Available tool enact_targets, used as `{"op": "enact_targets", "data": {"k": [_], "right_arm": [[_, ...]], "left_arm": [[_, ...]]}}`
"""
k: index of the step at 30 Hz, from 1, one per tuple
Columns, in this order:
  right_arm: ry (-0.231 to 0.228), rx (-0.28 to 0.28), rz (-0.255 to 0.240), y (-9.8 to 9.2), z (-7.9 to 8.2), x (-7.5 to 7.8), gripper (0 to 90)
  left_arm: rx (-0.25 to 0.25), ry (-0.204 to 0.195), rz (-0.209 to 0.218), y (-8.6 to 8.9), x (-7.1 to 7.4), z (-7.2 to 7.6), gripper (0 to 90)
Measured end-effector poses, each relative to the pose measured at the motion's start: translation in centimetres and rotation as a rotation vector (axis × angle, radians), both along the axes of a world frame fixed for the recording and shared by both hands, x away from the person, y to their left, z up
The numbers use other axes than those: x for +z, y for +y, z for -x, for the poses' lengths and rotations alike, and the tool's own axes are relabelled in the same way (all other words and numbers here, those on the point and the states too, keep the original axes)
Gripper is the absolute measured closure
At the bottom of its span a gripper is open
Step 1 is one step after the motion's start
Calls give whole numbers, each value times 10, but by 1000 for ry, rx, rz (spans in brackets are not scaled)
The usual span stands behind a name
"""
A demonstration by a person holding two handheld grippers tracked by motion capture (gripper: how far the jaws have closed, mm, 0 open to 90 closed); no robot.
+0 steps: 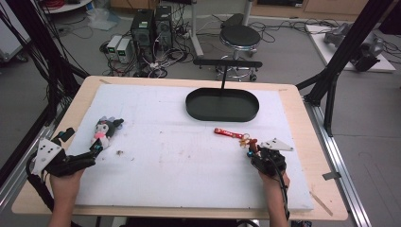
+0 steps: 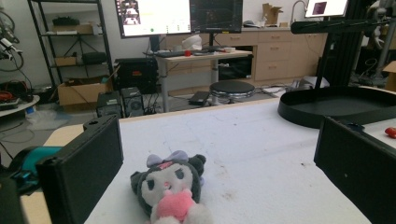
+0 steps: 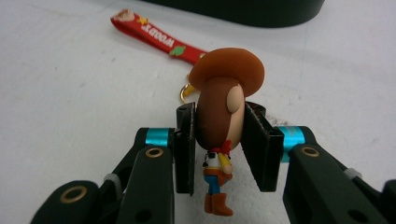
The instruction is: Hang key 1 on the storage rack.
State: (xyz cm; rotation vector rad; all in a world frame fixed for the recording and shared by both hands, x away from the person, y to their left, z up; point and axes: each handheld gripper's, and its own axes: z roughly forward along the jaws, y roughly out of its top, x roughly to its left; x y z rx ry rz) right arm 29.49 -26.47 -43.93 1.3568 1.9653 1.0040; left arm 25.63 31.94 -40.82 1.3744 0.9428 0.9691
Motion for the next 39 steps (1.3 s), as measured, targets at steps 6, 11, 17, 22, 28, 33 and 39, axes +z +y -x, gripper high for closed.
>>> {"op": "enact_targets", "data": {"k": [6,11,17,22,28,33,39], "right_arm": [[-83,-9,-14,-1,4,9,670],[-147,-3,-53,-1,4,21,670],[-206,-19,-96,-2,4,34,670],[-243,-36,-134,-2,2,41,670],[-296,-58,-152,-2,-1,53,671],[-331,-67,-171,-2,-5,65,673],[-359,-69,-169,-1,-14,80,676]], "left_arm": [[1,-2,-1,0,0,0,17],[1,-2,1,0,0,1,17],[0,-1,0,0,0,1,17],[0,-2,-1,0,0,0,17],[1,-2,0,0,0,0,17],[1,-2,0,0,0,0,17],[2,-3,1,1,0,0,17]]}}
